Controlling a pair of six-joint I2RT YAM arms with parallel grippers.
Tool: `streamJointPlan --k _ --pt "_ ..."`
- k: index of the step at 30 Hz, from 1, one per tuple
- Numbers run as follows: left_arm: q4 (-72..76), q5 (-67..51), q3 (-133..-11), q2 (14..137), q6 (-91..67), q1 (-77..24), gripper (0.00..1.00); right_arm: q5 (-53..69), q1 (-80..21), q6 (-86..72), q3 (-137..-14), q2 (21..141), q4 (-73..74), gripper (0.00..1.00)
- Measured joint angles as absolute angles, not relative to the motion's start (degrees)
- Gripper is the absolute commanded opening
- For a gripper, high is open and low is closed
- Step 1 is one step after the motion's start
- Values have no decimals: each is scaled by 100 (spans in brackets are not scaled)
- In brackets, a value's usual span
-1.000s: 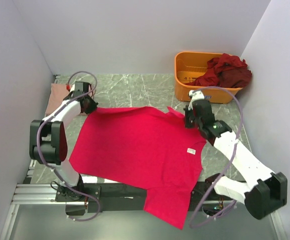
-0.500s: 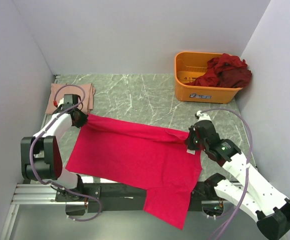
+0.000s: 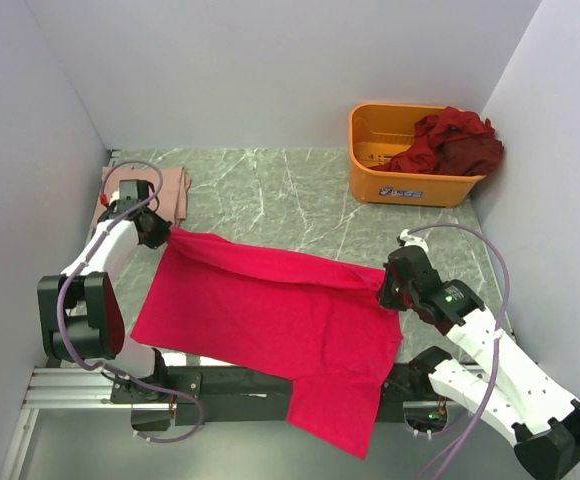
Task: Fold and stack the t-shirts
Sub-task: Fold the tshirt
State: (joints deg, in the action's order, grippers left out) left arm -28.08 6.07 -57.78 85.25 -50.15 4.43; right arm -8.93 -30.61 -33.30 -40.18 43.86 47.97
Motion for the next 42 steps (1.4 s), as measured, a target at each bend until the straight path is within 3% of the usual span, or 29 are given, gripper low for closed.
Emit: streamJointPlan --k 4,6,8,10,11,13,14,15,19,25,31,35,39,42 --pt "-2904 613 -5881 8532 -5022 443 12 -410 -3061 -3361 -3962 4335 4696 7" --pt "-3026 692 -5881 8532 -5015 443 29 -14 -3061 -3470 -3750 4204 4523 12" --pt "-3133 821 -5881 8532 -5037 449 37 351 -3098 -3682 -3387 4040 4480 15" --pt "-3210 919 -5881 8532 -5041 460 46 613 -3151 -3913 -3055 3918 4552 25" --pt "-3260 980 -5881 8532 -5041 462 61 735 -3183 -4029 -2899 3835 4617 30" --pt "-3356 1100 -5885 8514 -5037 471 80 996 -3218 -4250 -2694 3621 4777 47" --pt "-3424 1186 -5887 8490 -5065 471 99 1090 -3229 -4287 -2674 3503 4864 52" --pt "-3514 1229 -5916 8464 -5083 471 99 1164 -3238 -4333 -2679 3380 4897 63" --pt "-3516 1173 -6001 8176 -5133 469 99 1223 -3238 -4248 -3044 3253 4943 66" --pt "-3109 725 -6003 7935 -5120 329 99 744 -3238 -3811 -3841 4287 4604 67" --pt "-2818 349 -6086 8735 -5052 -283 99 -95 -3238 -3616 -4158 6215 4268 65" --pt "-2740 174 -6110 9190 -5024 -515 99 -329 -3240 -3555 -4134 6816 4211 60" --pt "-2705 132 -6143 9408 -5022 -506 99 -167 -3267 -3479 -3955 6991 3920 39" --pt "-2698 143 -6230 9483 -5017 -499 99 -27 -3288 -3463 -3828 6995 3734 29"
